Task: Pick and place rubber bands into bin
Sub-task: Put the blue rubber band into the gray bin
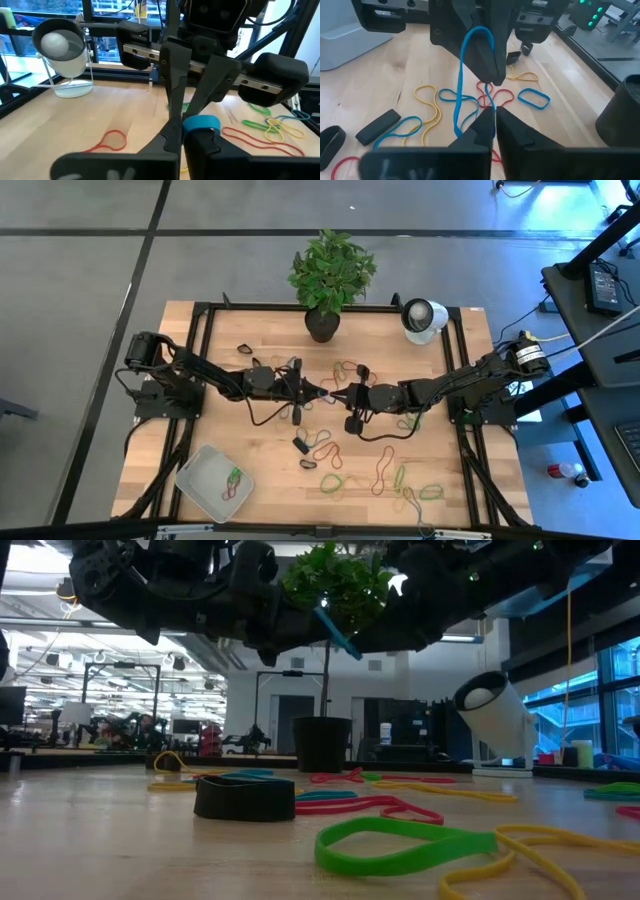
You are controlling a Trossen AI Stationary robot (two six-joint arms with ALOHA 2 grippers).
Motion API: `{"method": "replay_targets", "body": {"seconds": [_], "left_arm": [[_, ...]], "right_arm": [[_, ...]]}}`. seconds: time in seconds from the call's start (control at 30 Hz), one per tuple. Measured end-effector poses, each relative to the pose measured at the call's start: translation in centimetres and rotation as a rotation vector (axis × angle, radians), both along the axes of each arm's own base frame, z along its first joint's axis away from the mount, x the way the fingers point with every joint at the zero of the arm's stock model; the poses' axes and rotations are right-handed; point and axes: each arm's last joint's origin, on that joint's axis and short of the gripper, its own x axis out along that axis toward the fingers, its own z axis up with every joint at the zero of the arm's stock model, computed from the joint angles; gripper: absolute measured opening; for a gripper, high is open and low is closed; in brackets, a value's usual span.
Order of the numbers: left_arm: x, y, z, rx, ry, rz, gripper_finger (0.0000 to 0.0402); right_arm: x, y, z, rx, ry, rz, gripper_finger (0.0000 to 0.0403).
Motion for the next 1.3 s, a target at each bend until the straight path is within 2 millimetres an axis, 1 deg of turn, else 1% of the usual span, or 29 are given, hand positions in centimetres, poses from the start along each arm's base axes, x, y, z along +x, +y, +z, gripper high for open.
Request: {"method": "replay_targets", "body": {"seconds": [0.2, 0.37, 0.5, 0.6, 0.73, 0.8, 0.87, 0.93, 1.03, 1.13, 1.23, 1.3], "left_arm": [[0.0, 0.0, -0.3, 0.004, 0.033, 0.012, 0.0003], [-0.3, 0.2, -1.6, 0.021, 0.169, 0.072, 0.0002], [-0.5, 0.2, -2.3, -0.023, 0.24, 0.091, 0.0002], [-1.0, -0.2, -2.0, -0.05, 0.279, 0.086, 0.0002], [-2.5, -1.3, -0.2, -0.041, 0.322, 0.056, 0.0002], [-3.7, -2.1, 1.1, -0.055, 0.343, 0.066, 0.0002], [-4.9, -3.0, 2.4, -0.066, 0.391, 0.08, 0.0002], [-6.2, -4.0, 3.8, -0.075, 0.475, 0.108, 0.0002], [-7.7, -5.9, 5.7, -0.082, 0.606, 0.151, 0.0002], [-8.8, -8.1, 7.7, -0.12, 0.698, 0.154, 0.0002], [-9.8, -10.5, 9.0, -0.178, 0.774, 0.146, 0.0002], [-10.3, -12.1, 9.7, -0.249, 0.806, 0.131, 0.0002]], "right_arm": [[0.0, 0.0, 0.0, -0.001, 0.0, 0.0, 0.0099], [-0.2, -0.1, 0.7, 0.0, -0.022, 0.0, 0.0145], [-0.6, -0.3, 0.6, -0.026, 0.017, -0.041, 0.016], [-1.1, -0.5, -0.2, -0.067, 0.105, -0.106, 0.0159], [-1.7, -1.1, -0.9, -0.081, 0.181, -0.191, 0.0153], [-1.7, -1.4, -1.0, -0.077, 0.198, -0.206, 0.015], [-1.8, -1.7, -1.2, -0.08, 0.218, -0.216, 0.0148], [-1.9, -2.0, -1.3, -0.083, 0.233, -0.224, 0.0147], [-2.0, -2.4, -1.4, -0.072, 0.249, -0.247, 0.0145], [-2.0, -2.8, -1.5, -0.065, 0.257, -0.267, 0.0145], [-2.1, -3.1, -1.6, -0.052, 0.265, -0.284, 0.0144], [-2.2, -3.1, -1.7, -0.053, 0.272, -0.285, 0.0144]]}}
